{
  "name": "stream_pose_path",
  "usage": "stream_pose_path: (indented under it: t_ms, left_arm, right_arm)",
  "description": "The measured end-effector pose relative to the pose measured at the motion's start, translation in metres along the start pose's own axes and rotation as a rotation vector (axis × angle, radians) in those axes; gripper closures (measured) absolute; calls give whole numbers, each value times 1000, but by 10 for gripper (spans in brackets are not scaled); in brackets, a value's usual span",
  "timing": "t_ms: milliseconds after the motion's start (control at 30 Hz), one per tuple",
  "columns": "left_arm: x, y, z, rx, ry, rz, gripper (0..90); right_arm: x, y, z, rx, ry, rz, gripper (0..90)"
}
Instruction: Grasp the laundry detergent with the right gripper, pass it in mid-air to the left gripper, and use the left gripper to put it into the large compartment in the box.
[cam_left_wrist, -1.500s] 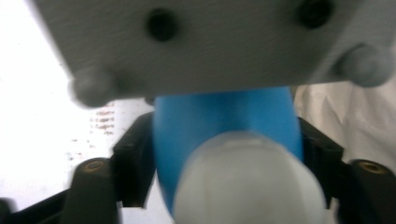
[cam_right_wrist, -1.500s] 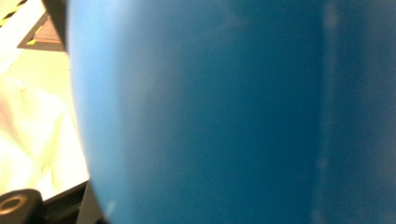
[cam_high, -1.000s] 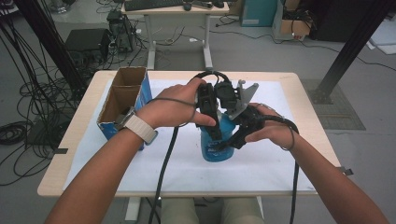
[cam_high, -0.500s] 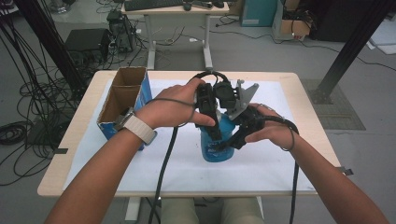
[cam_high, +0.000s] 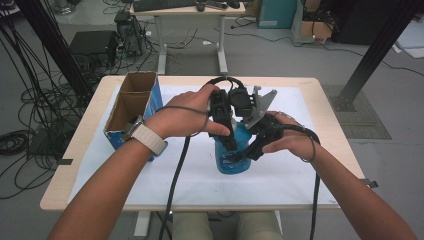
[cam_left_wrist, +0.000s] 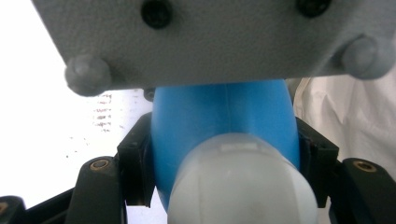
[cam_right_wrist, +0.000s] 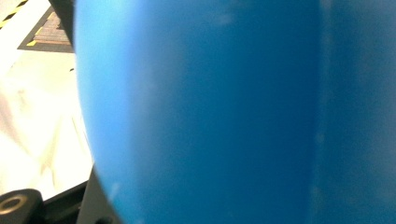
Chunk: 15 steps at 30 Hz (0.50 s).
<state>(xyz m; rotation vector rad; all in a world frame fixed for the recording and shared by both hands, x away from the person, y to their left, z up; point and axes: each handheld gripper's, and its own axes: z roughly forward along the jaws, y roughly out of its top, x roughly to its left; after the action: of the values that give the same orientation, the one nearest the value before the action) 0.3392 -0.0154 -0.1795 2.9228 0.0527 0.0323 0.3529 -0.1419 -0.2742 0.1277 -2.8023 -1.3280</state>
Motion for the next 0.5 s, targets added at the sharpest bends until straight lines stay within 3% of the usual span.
stream_pose_path:
  t_ms: [367, 400, 500]
  left_arm:
    - [3, 0, -1, 14, 0, 22, 371]
    - [1, 0, 0, -2, 2, -3, 371]
    - [1, 0, 0, -2, 2, -4, 371]
  right_arm:
    - [-1, 0, 0, 0, 1, -4, 428]
    - [-1, 0, 0, -1, 2, -4, 428]
    - [-1, 0, 0, 0, 1, -3, 428]
